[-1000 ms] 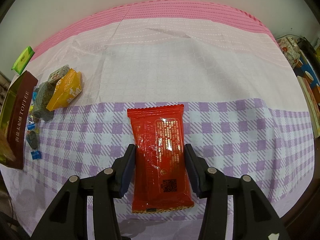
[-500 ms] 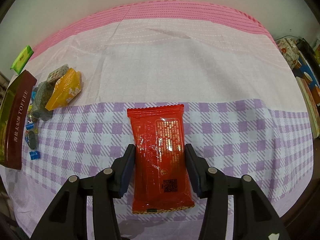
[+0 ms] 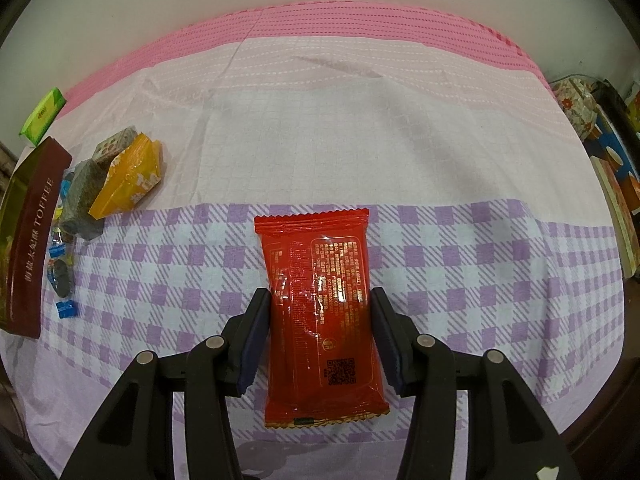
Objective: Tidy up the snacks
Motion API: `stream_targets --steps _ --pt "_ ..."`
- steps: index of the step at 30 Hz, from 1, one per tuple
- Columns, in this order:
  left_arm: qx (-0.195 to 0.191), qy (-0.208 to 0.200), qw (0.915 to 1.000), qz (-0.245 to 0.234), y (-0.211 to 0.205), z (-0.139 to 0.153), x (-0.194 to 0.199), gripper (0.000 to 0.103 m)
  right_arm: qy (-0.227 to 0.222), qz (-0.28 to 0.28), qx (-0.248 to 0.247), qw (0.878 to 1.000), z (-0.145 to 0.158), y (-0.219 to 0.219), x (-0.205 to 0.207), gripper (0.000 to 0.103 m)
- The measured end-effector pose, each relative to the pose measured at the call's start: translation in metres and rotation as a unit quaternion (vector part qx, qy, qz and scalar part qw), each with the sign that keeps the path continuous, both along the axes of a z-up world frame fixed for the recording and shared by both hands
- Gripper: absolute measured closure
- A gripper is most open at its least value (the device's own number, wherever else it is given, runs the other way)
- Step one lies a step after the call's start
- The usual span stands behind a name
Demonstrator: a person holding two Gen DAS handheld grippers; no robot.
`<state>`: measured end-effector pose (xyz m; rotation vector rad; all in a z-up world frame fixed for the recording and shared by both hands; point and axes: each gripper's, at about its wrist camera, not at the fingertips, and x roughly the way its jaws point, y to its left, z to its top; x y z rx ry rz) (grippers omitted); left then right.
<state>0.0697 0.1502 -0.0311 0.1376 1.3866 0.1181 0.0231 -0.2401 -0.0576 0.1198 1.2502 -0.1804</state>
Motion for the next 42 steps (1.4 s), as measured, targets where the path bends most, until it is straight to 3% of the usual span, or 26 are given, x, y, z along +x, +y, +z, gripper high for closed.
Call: stream_targets --steps 12,18,30,42 --pt "0.003 -0.009 0.9999 0.009 0.008 -0.011 0.0 0.065 0.004 0.003 -0.005 1.0 0.0 0.0 0.003 0.054" --pt "-0.014 -0.016 0.9996 0.017 0.012 -0.011 0.0 0.063 0.006 0.003 -0.006 1.0 -0.001 0.002 0.003 0.054" --pt "-0.049 -0.083 0.9953 0.011 0.017 0.008 -0.008 0.05 0.007 -0.001 -0.009 1.0 -0.001 0.001 0.005 0.057" --pt "-0.032 -0.131 0.9908 0.012 0.02 0.017 -0.018 0.044 0.006 -0.018 -0.014 1.0 0.005 0.002 0.004 0.063"
